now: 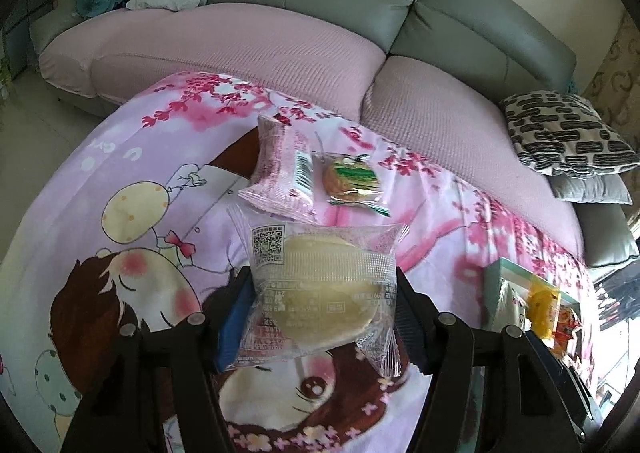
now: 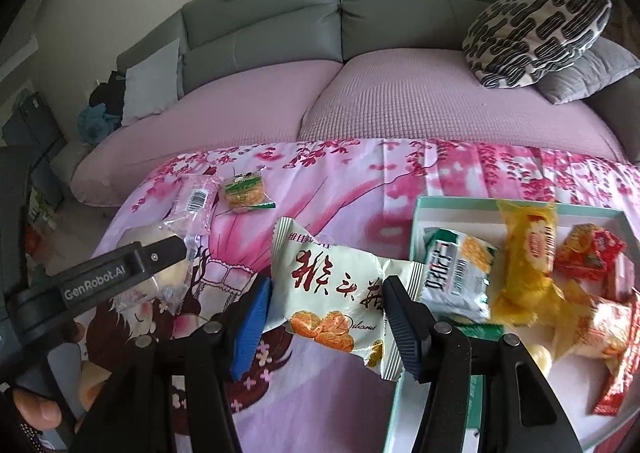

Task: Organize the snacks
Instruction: 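Carry both packs over the white tray and open both tools to release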

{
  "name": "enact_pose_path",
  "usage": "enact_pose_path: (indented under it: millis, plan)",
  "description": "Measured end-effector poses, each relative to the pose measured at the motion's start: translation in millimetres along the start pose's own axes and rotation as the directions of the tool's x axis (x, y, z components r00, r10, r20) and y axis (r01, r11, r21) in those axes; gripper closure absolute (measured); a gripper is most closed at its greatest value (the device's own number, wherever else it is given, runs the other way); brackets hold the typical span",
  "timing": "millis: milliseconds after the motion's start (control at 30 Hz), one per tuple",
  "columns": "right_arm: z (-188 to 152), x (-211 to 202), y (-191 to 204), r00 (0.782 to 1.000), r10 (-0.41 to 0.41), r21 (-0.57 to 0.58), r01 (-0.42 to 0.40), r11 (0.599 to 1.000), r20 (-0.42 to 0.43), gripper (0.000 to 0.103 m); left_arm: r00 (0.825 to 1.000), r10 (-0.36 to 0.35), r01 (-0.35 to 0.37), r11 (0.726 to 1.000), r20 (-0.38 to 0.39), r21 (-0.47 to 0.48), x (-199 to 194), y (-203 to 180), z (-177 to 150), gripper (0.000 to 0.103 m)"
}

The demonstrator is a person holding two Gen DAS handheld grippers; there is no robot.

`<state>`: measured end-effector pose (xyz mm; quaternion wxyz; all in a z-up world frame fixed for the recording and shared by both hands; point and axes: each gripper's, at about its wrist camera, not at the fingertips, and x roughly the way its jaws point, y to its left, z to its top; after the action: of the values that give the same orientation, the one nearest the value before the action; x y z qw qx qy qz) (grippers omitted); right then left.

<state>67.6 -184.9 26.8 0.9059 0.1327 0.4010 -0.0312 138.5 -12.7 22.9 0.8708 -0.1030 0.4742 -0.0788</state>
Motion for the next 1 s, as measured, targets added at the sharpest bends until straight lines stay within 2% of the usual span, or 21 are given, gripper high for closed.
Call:
enact_pose_path:
  millis: [267,467,767,1000]
  plan:
    - [-5.2,-30.4,-25.5,0.998,-0.038,0.053,0.036,0.998,0.040,0.043,0.995,-0.091,0.089,0.994,0.028,0.059,-20.2,-38.5,-8.0,0.036]
    - [-4.6,-58.0,-72.1,0.988,-0.129,0.141,0.117,0.983,0.083,0.043,0.988,-0.152,0.148,0.980,0.015,0.131,-24.7,-75.9,-18.5,0.036]
    - [-9.2,-98.4,-158.1,0.954,-0.280,0.309,0.237,0.921,0.104,0.043,0.971,-0.234,0.239,0.930,-0.051,0.280,-26.0,-146.3,-51.7,0.036]
    - [-23.7,-121.8,-212.3,0.925,-0.371,0.411,0.308,0.858,0.083,0.043,0.962,-0.248,0.271,0.893,-0.111,0.360,-19.8,-188.8,-81.2,0.036]
